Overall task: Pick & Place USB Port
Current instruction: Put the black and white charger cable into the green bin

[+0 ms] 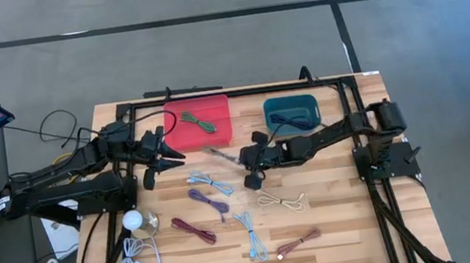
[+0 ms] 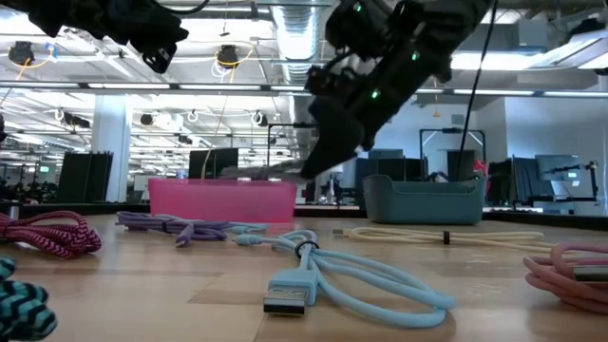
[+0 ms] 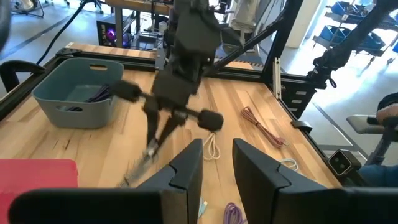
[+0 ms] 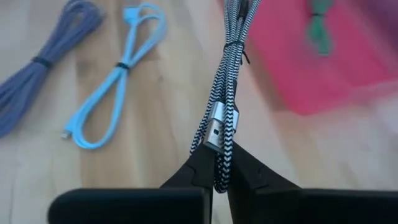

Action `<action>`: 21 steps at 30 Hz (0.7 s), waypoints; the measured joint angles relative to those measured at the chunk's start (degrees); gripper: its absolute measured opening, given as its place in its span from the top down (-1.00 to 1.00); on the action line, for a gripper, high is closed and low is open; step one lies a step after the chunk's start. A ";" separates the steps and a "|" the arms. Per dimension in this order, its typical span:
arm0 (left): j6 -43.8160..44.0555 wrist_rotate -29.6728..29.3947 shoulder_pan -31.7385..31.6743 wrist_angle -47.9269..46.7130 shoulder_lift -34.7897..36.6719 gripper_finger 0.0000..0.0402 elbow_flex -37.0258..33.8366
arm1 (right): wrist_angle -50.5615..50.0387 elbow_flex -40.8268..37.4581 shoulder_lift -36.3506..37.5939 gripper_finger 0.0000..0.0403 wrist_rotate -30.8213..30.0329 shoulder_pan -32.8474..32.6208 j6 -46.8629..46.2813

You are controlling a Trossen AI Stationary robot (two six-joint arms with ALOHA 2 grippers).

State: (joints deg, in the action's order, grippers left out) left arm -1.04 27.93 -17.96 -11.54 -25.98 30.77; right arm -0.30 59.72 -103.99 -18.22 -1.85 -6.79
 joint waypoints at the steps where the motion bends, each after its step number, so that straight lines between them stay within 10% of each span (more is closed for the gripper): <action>1: 0.00 0.00 0.00 -0.01 -0.02 0.57 0.01 | -1.58 0.00 1.30 0.95 -0.86 0.00 0.55; 21: 0.00 0.01 0.00 0.00 -0.02 0.57 0.01 | -14.34 -17.33 31.31 0.95 -13.47 0.92 -3.35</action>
State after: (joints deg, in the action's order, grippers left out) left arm -1.04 27.94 -17.96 -11.54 -26.00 30.79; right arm -14.64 42.39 -72.68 -31.70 -0.93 -10.14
